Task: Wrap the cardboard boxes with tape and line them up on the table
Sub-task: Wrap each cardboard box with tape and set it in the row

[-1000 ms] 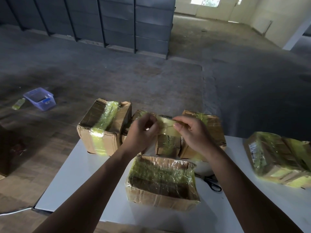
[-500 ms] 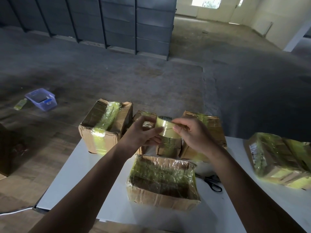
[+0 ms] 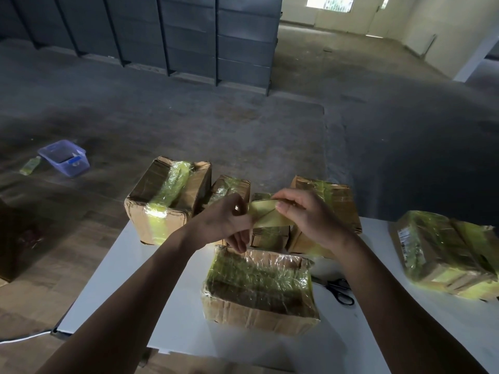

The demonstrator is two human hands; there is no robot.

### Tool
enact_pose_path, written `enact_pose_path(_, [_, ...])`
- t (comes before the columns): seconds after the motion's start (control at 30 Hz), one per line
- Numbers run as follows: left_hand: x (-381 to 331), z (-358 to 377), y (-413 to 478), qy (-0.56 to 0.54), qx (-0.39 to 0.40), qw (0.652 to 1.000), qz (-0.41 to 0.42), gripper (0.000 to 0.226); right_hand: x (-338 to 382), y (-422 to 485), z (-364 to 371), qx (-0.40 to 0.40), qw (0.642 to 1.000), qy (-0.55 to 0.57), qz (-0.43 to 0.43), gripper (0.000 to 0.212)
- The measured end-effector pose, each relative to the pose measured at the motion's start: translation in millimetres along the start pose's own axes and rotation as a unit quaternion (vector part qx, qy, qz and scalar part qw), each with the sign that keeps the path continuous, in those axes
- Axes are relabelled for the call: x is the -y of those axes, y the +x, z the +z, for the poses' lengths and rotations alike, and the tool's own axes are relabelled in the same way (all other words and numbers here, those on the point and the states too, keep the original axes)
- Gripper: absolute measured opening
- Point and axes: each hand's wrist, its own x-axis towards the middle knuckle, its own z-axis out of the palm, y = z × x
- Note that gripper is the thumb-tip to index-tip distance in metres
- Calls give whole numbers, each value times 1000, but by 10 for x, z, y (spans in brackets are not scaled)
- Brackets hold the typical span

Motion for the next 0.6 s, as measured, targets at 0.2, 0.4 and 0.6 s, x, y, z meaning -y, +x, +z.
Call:
enact_pose_path(0.2, [-11, 40, -34, -19, -7, 1000, 14, 17, 34, -6, 31, -1, 1000, 10, -3, 15])
enact_pose_path(0.4, [-9, 32, -58, -32, -16, 999, 24, 36, 56, 32, 71, -14, 999, -14, -35, 14])
enact_pose_path(0.6, [20, -7, -63, -23, -17, 999, 24, 30, 41, 15, 82, -14, 999, -12, -48, 14])
